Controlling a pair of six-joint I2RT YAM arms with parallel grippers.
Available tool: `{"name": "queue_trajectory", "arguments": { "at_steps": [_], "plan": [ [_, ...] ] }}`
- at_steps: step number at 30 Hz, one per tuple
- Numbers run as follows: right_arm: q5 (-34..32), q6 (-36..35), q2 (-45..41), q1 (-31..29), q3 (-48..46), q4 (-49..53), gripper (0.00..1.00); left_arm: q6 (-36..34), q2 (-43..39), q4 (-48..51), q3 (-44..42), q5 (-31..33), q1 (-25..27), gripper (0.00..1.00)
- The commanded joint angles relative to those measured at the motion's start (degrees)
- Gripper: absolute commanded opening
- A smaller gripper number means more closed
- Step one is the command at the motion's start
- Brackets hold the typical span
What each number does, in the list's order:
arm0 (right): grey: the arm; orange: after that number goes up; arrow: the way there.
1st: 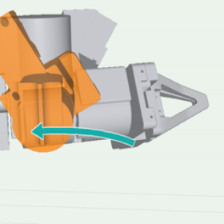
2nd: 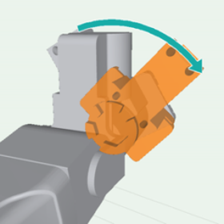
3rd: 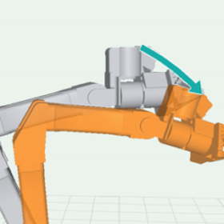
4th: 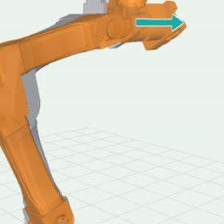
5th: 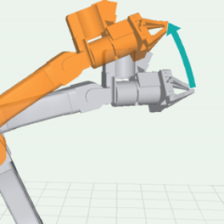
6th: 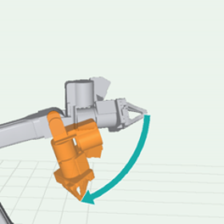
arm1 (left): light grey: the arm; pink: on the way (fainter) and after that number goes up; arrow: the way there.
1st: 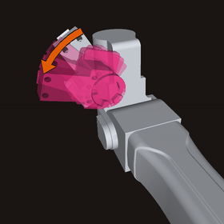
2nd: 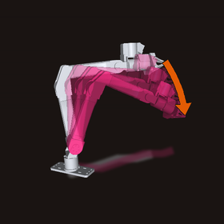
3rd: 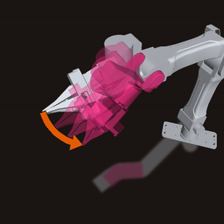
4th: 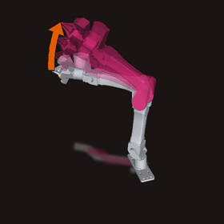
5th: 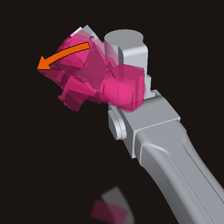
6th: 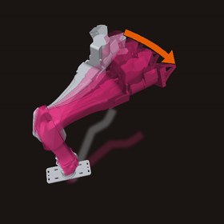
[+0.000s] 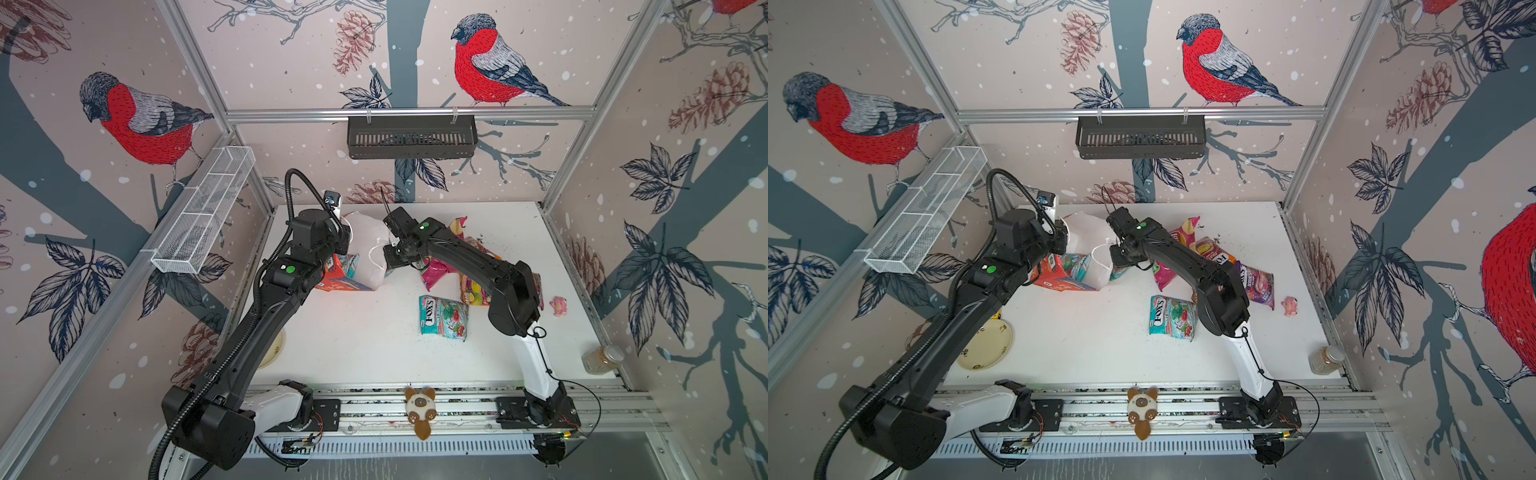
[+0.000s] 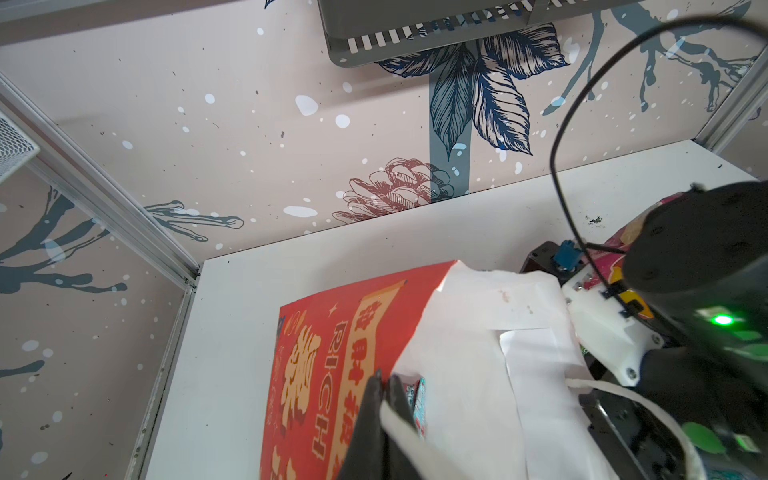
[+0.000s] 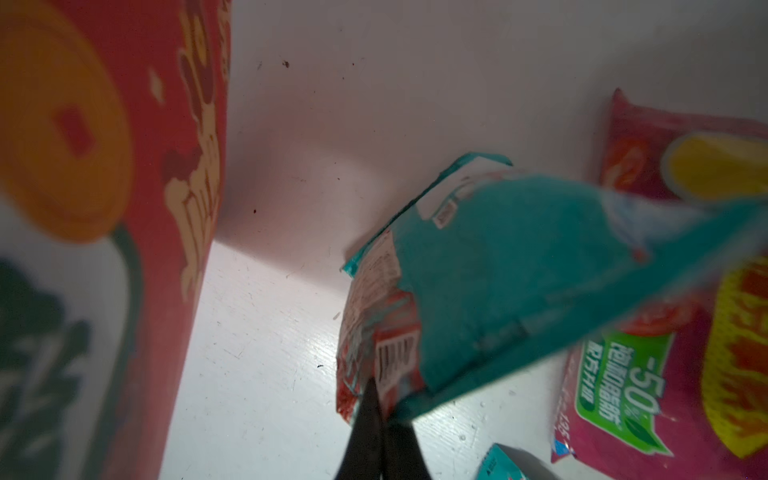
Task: Take the snacks out of the paper bag
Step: 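Lower the teal packet onto the table beside the bag and open the right gripper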
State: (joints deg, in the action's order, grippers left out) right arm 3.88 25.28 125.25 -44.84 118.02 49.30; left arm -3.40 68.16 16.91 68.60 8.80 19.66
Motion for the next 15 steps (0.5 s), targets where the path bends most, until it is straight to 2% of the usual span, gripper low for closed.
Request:
{"name": "queue_trajectory", "arguments": {
  "at_steps": [1, 7, 15],
  "plan": [
    [-3.82, -0.01, -4.16, -0.23, -2.09, 1.30, 0.00, -0.38, -0.31, -3.57, 0.18, -1.19, -0.06, 0.00],
    [-5.19, 2.26, -9.67, -1.18, -4.53, 5.90, 0.00, -0.78, -0.08, -3.98, 0.15, -1.28, -0.04, 0.00],
    [-8.74, 4.17, -9.64, -3.83, -7.77, 11.62, 0.02, -1.00, 0.15, -4.40, -0.05, -1.61, -0.05, 0.00]
  ]
}}
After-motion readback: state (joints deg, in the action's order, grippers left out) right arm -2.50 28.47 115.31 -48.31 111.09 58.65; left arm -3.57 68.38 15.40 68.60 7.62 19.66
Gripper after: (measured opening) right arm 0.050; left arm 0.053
